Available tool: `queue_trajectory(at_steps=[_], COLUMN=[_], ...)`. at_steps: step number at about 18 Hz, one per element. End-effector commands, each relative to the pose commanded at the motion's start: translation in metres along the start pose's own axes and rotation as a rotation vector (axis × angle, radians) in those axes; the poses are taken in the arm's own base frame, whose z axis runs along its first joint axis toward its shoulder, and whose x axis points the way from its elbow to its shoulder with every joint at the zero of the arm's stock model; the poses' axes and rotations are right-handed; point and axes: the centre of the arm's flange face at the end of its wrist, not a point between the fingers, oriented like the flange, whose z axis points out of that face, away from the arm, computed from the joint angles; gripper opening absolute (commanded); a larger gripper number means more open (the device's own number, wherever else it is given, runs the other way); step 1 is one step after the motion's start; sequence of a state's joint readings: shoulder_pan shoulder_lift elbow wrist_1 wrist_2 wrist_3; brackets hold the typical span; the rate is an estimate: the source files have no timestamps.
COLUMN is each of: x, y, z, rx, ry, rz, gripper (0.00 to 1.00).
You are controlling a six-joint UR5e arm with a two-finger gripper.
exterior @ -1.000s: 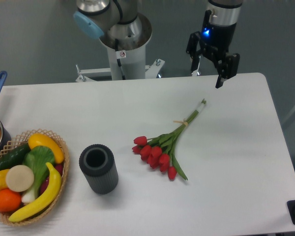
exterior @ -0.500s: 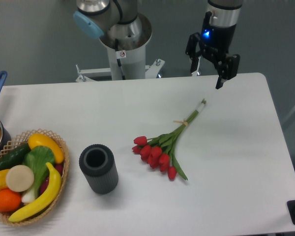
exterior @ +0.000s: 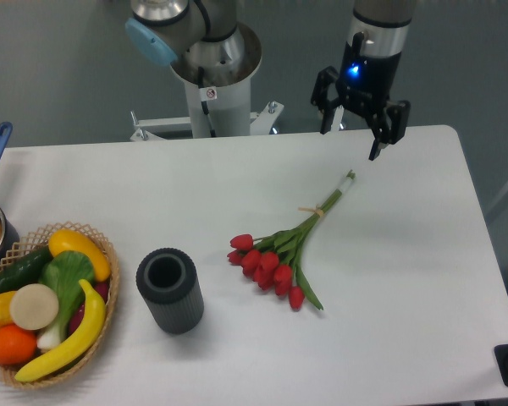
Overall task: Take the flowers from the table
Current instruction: 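Move the open gripper down over the tulip stems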
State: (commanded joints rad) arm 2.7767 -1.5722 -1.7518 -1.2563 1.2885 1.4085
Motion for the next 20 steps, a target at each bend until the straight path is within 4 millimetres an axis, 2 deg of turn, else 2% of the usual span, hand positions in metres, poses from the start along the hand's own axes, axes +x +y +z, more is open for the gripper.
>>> queue_trajectory(at_steps=[4,9,15,20], x=[0.011,0.009,0.007,0.002], y=[-0.018,-0.041,-0.028,-0.024], z=[0.035,0.081,0.125,0.153], rx=[-0.007,-0.015,-0.092,-0.119], ry=[0.069,0.075,0.131,0.157], rz=[-0.018,-0.07,-0.081,-0.075], gripper=[1.0,1.0,1.0,1.0])
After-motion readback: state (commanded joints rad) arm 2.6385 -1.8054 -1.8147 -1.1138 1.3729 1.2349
